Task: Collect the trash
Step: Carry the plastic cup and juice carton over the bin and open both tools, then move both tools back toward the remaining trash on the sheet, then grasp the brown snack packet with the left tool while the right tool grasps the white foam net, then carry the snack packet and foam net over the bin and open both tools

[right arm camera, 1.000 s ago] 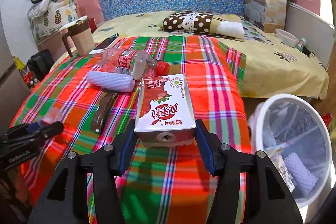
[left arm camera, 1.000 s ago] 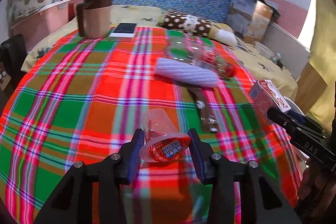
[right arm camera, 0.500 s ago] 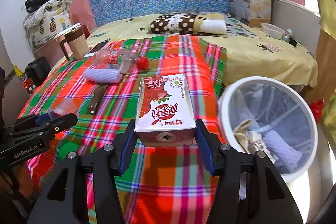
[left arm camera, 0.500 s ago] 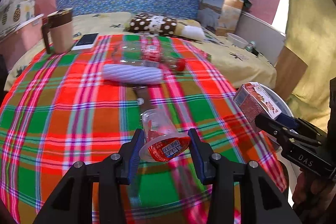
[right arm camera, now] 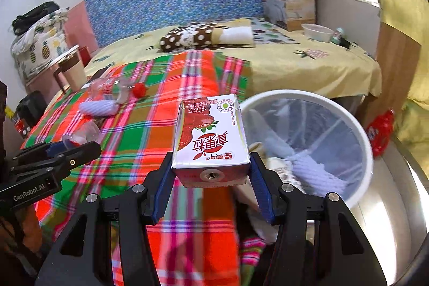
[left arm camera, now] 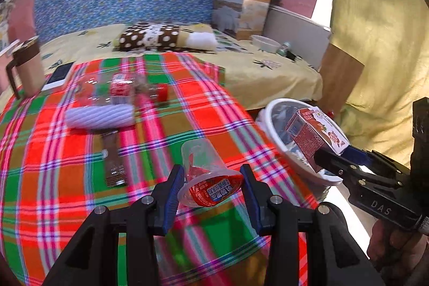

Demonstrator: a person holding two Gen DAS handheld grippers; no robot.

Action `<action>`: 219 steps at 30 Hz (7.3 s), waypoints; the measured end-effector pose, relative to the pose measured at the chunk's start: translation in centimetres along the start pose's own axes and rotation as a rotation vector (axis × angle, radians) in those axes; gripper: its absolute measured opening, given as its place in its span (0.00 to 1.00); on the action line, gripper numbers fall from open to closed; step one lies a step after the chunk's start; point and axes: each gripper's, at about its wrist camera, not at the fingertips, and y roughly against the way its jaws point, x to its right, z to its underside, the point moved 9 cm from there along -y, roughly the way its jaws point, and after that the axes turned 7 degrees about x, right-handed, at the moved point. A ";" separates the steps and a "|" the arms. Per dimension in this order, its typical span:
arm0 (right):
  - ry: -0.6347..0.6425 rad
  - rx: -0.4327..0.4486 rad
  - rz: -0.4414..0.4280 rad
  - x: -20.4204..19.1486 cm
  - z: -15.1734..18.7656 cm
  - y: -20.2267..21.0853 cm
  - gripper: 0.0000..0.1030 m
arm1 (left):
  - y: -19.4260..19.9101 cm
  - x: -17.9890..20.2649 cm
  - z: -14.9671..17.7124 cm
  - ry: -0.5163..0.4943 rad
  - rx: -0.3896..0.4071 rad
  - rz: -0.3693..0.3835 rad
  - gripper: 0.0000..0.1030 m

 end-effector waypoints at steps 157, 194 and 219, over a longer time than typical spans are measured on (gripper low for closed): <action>0.196 -0.123 -0.413 -15.8 -1.2 -5.5 0.30 | 1.7 -16.7 4.1 0.228 -0.080 -0.326 0.23; 0.211 -0.258 -0.525 -30.0 0.4 -10.4 0.46 | 9.3 -28.8 6.4 0.375 -0.008 -0.462 0.24; 0.202 -0.190 -0.440 -21.7 0.7 -5.4 0.23 | 6.6 -22.3 5.9 0.304 -0.032 -0.365 0.20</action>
